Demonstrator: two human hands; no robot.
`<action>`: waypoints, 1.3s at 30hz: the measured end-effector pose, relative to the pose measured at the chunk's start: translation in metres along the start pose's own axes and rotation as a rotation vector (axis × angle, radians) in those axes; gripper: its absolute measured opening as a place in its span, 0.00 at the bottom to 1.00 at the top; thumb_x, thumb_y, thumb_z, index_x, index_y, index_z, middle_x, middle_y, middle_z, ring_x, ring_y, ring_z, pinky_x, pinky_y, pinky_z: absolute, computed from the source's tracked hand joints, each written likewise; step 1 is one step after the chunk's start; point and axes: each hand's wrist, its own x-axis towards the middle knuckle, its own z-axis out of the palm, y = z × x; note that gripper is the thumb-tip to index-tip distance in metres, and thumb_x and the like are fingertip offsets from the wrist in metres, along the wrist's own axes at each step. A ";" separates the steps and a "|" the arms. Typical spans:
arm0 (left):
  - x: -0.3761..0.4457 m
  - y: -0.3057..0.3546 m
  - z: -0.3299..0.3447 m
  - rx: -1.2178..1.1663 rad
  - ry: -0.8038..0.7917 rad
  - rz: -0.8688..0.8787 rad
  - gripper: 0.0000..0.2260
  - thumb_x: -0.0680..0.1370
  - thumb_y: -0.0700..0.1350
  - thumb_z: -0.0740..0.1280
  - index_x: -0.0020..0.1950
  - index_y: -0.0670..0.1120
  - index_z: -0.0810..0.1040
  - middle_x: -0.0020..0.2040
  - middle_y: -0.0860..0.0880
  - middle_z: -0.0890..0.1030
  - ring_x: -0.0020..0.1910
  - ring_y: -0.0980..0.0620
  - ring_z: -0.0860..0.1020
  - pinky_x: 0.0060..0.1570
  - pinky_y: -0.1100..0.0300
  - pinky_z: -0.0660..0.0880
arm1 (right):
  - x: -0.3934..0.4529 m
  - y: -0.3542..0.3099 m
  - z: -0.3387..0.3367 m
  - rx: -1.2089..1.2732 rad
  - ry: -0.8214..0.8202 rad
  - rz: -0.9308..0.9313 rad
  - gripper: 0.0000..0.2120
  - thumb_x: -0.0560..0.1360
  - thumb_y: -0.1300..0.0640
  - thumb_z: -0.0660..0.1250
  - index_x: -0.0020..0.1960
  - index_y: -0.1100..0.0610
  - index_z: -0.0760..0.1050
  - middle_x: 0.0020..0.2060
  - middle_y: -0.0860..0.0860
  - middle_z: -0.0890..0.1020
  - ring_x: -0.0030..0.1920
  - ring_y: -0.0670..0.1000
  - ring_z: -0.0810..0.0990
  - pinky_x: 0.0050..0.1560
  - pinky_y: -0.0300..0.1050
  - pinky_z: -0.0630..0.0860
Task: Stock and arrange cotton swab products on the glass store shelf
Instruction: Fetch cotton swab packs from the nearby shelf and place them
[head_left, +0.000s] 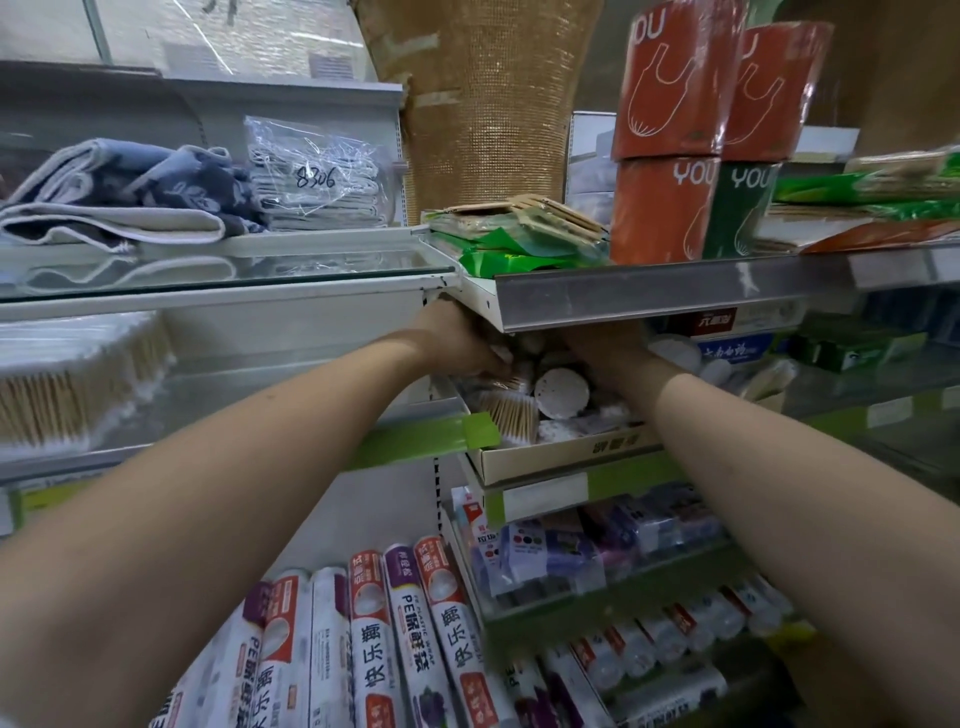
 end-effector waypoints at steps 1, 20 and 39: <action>-0.005 0.001 0.000 -0.026 0.014 -0.016 0.20 0.75 0.53 0.74 0.64 0.47 0.81 0.60 0.45 0.81 0.59 0.44 0.77 0.59 0.55 0.75 | -0.001 -0.001 0.001 0.008 -0.013 -0.007 0.16 0.82 0.51 0.61 0.38 0.41 0.61 0.54 0.46 0.68 0.55 0.45 0.65 0.55 0.36 0.59; -0.107 0.029 -0.015 -0.010 0.315 -0.102 0.28 0.74 0.56 0.74 0.71 0.49 0.74 0.60 0.42 0.75 0.60 0.40 0.74 0.60 0.50 0.74 | -0.110 -0.022 -0.018 0.328 0.254 0.079 0.11 0.71 0.59 0.71 0.54 0.56 0.81 0.48 0.54 0.84 0.50 0.56 0.81 0.52 0.51 0.80; -0.241 -0.030 -0.047 -0.114 0.307 -0.059 0.32 0.71 0.51 0.76 0.74 0.48 0.72 0.65 0.45 0.73 0.65 0.44 0.72 0.63 0.54 0.70 | -0.212 -0.106 0.032 0.738 0.124 0.005 0.15 0.77 0.57 0.69 0.46 0.36 0.70 0.56 0.53 0.77 0.55 0.56 0.81 0.52 0.62 0.82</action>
